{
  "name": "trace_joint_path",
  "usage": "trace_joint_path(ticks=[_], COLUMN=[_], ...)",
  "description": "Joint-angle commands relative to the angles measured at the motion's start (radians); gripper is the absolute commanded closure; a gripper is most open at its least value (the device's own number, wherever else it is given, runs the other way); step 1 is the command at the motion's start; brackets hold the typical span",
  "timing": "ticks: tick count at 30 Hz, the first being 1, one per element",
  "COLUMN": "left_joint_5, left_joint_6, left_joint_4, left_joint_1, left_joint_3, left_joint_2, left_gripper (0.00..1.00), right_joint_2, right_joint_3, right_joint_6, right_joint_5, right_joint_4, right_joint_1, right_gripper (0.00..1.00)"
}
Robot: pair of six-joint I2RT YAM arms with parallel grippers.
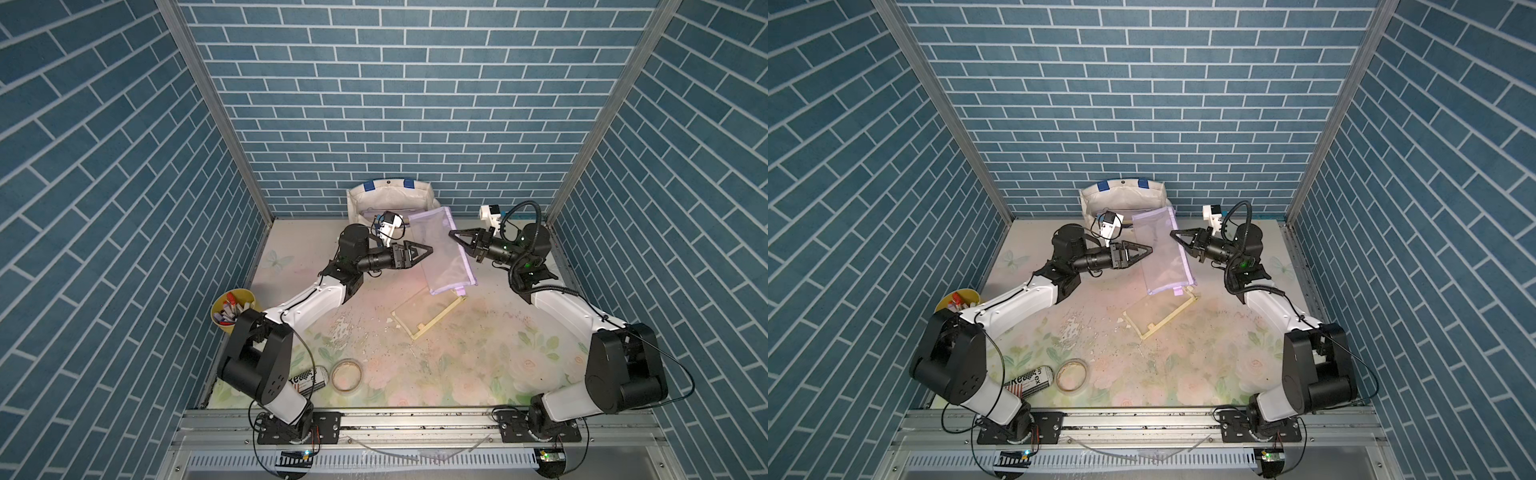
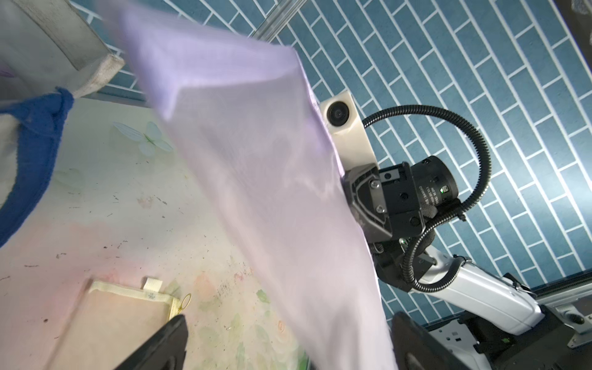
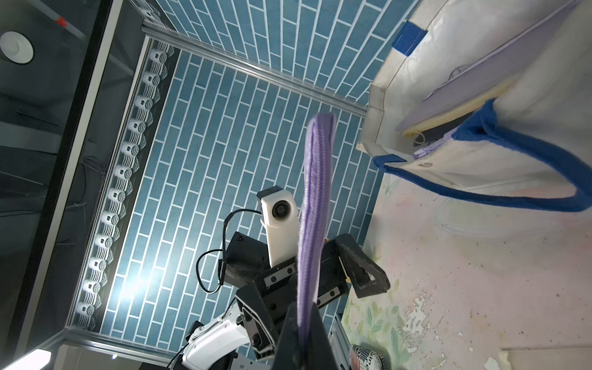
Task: Put the pencil pouch into the canvas bag
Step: Place the pencil pouch in the canvas bag.
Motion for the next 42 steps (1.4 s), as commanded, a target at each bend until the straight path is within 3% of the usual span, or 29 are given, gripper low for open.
trace_joint_path(ticks=[1,5,8,9,12,14,17,21,31,36,42], left_joint_5=[0.008,0.019,0.019,0.012,0.0,-0.003,-0.054,-0.214,-0.733,-0.906,-0.97], left_joint_6=[-0.054,-0.067,-0.061,-0.061,-0.027,0.067,0.372,0.78,1.283,1.409,1.496], left_joint_4=[0.13,0.148,0.137,0.137,0.105,-0.02,-0.399,-0.872,-1.314,-1.229,-1.203], left_joint_1=[-0.004,-0.001,0.01,0.018,0.058,0.081,0.103,0.117,0.069,0.047,0.038], left_joint_3=[0.033,0.02,0.019,0.017,0.032,0.078,0.238,0.576,1.372,1.411,1.41], left_joint_2=[0.0,0.0,-0.003,-0.006,-0.017,-0.028,-0.051,0.017,0.446,0.524,0.609], left_gripper=[0.11,0.72,1.0,1.0,1.0,1.0,1.0,1.0,1.0,1.0,1.0], right_joint_2=[0.017,0.011,0.001,-0.001,-0.02,-0.035,-0.034,-0.036,-0.025,-0.042,-0.061], right_joint_3=[0.046,0.066,0.086,0.097,0.167,0.215,0.312,0.401,0.457,0.441,0.427], right_joint_6=[-0.034,-0.089,-0.146,-0.169,-0.323,-0.426,-0.55,-0.631,-0.685,-0.687,-0.715], right_joint_5=[-0.029,-0.029,-0.025,-0.02,0.036,0.098,0.194,0.287,0.291,0.291,0.288], right_joint_4=[0.036,-0.037,-0.12,-0.163,-0.473,-0.657,-0.927,-1.125,-1.283,-1.302,-1.356], right_joint_1=[0.011,0.011,0.011,0.011,0.01,0.01,0.004,-0.005,-0.02,-0.022,-0.032], right_gripper=[1.0,1.0,1.0,0.96,0.68,0.51,0.29,0.15,0.13,0.13,0.13])
